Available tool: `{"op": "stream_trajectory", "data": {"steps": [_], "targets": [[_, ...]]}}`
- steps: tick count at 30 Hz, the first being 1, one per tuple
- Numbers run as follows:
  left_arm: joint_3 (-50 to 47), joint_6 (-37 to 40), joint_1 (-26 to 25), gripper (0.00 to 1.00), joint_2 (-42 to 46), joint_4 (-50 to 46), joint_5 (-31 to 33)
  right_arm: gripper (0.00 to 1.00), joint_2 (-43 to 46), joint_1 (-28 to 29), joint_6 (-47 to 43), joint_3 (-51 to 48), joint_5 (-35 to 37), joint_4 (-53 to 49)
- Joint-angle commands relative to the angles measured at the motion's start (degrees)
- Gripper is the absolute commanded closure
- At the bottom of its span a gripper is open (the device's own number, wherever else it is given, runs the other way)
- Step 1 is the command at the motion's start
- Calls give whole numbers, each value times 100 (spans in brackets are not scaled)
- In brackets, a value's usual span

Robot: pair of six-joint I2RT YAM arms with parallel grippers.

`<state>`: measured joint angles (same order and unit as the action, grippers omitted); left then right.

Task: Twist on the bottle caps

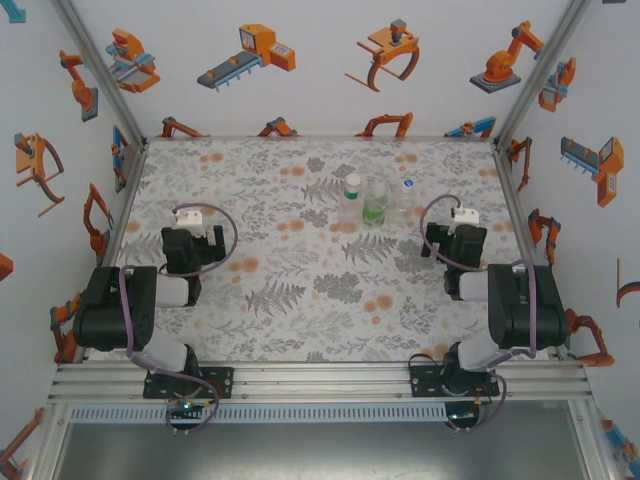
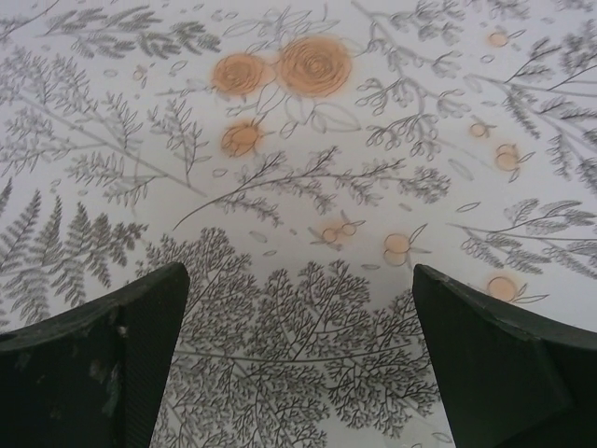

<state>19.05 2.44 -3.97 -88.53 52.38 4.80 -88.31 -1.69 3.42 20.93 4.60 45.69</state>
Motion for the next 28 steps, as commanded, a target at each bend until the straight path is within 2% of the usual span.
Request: {"op": "stream_trajectory", "data": {"steps": [1, 5, 28], "targets": [[287, -163, 127, 3, 38, -198, -361, 1, 19, -22, 9, 51, -134, 520], [291, -202, 151, 3, 27, -174, -301, 1, 25, -22, 109, 43, 129, 502], [321, -246, 177, 3, 26, -232, -323, 1, 28, -23, 35, 67, -39, 456]]}}
